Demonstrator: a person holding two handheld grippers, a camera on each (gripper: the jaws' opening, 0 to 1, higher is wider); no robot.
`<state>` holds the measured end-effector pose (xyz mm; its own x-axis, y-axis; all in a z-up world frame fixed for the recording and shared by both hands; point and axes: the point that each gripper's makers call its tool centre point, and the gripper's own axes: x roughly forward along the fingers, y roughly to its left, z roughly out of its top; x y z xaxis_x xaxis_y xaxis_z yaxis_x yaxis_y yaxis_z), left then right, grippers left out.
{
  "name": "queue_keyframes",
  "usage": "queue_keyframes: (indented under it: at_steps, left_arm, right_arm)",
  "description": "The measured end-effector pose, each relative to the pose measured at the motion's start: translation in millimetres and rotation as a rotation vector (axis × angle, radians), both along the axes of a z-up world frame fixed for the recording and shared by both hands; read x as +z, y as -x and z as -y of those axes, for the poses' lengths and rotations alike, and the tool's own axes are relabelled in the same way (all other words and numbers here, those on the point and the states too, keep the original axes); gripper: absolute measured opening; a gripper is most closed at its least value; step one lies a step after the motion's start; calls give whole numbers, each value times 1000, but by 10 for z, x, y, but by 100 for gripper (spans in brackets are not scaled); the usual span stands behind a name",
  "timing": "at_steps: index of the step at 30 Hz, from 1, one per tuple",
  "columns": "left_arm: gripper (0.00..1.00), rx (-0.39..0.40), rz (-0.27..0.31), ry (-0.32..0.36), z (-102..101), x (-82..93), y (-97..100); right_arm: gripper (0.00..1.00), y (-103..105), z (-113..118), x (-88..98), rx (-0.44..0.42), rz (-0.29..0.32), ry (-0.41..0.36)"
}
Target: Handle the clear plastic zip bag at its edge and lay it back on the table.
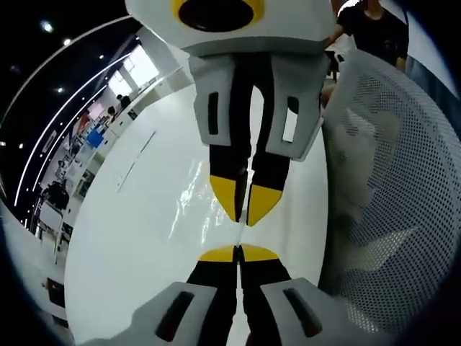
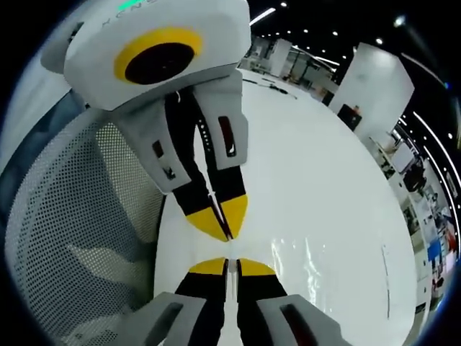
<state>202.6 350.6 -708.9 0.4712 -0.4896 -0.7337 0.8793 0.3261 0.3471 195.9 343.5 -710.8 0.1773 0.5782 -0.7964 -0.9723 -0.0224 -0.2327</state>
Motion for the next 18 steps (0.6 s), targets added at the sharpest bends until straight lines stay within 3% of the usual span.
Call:
queue_keyframes:
  at_steps: [18]
  left_arm:
    - [0, -4, -2, -12, 22, 26, -44]
  right_arm:
    - [0, -64, 11, -24, -2, 13, 3]
